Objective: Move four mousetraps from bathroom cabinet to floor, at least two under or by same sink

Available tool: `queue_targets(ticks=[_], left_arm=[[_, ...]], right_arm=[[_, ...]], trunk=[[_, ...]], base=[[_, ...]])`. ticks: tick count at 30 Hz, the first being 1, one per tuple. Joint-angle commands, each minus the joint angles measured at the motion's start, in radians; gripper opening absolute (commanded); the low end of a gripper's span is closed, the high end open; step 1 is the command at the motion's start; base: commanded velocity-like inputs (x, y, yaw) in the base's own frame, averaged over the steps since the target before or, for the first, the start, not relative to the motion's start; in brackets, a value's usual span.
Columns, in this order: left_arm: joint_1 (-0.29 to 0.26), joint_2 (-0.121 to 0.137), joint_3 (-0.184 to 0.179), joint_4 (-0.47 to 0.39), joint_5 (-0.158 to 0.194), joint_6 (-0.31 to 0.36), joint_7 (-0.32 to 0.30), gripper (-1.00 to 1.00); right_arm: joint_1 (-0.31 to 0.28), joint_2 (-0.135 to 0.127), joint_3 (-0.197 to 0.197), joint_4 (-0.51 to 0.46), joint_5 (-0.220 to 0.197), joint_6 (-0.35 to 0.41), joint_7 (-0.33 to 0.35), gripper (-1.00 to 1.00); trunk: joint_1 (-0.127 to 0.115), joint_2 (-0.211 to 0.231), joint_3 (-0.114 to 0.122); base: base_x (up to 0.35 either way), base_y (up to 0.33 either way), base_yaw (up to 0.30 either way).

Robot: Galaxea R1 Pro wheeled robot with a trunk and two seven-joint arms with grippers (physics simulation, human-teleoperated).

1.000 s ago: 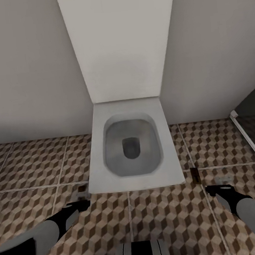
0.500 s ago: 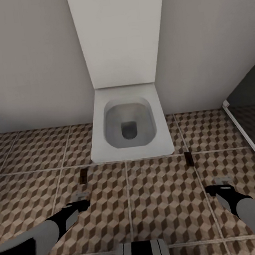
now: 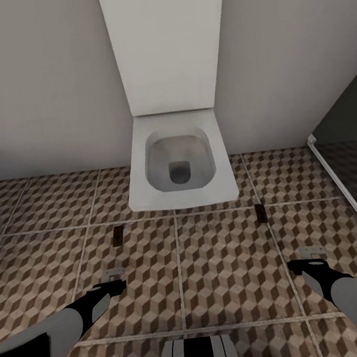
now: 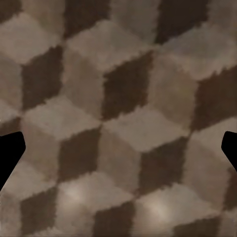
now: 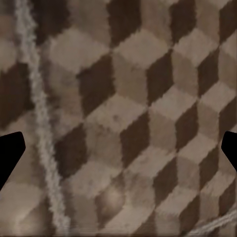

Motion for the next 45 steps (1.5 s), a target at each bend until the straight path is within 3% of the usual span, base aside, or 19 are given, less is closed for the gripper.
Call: queue_targets(ticks=[1,29,45], left_arm=[[0.000,0.001,-0.008,-0.004,0.006,0.002,0.008,1.00],[0.000,0.001,-0.007,-0.004,0.007,0.002,0.008,1.00],[0.000,0.000,-0.005,-0.004,0.009,0.004,0.010,1.00]], right_arm=[[0.000,0.000,0.000,-0.001,0.001,0.006,-0.002,1.00],[0.000,0.003,0.000,-0.001,0.000,0.000,0.003,1.00],[0.000,0.002,0.000,-0.001,0.000,0.000,0.003,1.00]], trunk=[[0.000,0.000,-0.001],[0.000,0.000,-0.001],[-0.007,0.004,0.061]], base=[[-0.013,0.000,0.000],[-0.002,0.000,0.000],[0.000,0.000,0.000]])
